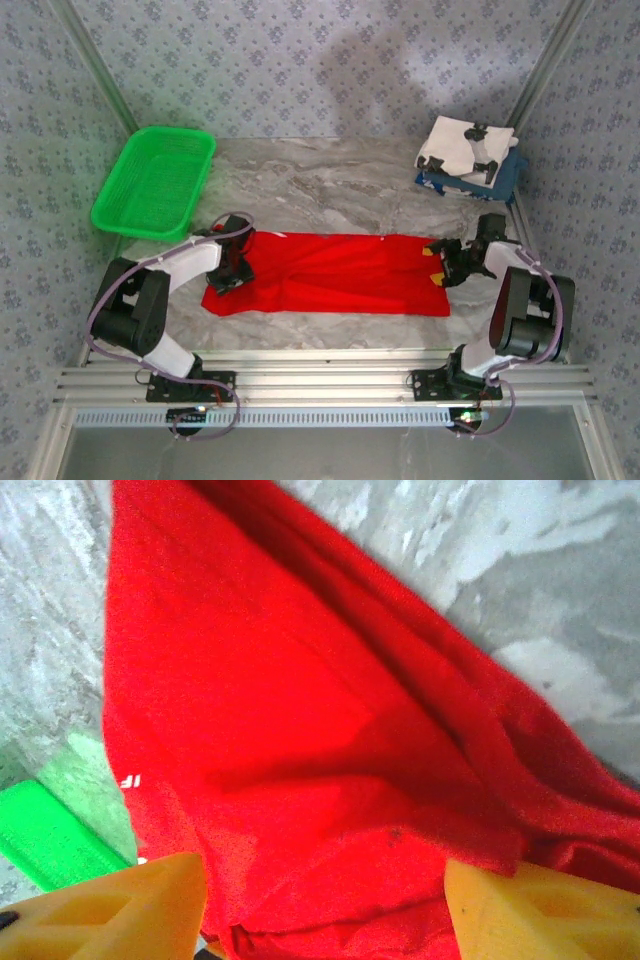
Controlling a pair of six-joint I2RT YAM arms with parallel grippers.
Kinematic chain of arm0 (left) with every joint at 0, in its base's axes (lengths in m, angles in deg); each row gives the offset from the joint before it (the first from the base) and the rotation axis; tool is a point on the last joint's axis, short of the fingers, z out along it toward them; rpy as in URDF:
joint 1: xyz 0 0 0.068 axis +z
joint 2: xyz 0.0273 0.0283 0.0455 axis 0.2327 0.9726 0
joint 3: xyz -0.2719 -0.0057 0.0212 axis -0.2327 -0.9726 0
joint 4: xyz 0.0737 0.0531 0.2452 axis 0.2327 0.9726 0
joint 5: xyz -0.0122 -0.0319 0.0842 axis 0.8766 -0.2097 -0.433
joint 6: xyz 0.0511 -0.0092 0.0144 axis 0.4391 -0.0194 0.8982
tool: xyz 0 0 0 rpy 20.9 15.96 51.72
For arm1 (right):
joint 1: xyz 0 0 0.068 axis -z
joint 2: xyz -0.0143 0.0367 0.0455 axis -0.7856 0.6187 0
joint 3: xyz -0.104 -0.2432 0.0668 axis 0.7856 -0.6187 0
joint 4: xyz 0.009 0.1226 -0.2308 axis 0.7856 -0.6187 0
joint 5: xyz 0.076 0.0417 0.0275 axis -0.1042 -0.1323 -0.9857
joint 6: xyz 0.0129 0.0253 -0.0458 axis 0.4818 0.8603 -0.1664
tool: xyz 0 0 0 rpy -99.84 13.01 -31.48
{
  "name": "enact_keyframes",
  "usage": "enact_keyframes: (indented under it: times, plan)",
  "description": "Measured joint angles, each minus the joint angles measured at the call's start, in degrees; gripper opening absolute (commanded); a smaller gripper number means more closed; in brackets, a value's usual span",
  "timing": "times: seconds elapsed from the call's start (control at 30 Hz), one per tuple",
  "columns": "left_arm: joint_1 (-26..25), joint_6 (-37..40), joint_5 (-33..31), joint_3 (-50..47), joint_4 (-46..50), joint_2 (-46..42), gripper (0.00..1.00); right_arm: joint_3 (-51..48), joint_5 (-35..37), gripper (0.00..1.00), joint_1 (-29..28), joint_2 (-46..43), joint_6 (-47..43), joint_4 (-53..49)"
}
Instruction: Fold and stack the t-shirts
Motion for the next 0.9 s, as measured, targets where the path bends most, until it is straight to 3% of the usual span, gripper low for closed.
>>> enact_keyframes:
  times: [0.13,0.27,0.4,0.47,0.9]
  plan:
    - [0.00,0.00,0.00,0.00,0.00,-0.02,0.51,0.02,0.13,0.57,0.00,2.45,0.39,1.44]
    - [0.07,0.00,0.00,0.00,0.00,-0.02,0.51,0.46,0.26,0.42,0.07,4.13,0.22,1.64]
    - [0.37,0.00,0.02,-0.04,-0.13,-0.20,0.51,1.31,1.29,0.11,0.15,4.90,-1.05,1.01]
    - [0.59,0.00,0.00,-0.22,-0.44,-0.35,0.51,1.64,1.75,0.02,0.28,5.14,-1.81,0.48]
    - [2.32,0.48,0.17,-0.74,-1.33,-0.76,0.51,5.90,6.95,0.00,-0.02,3.54,-11.69,-8.76]
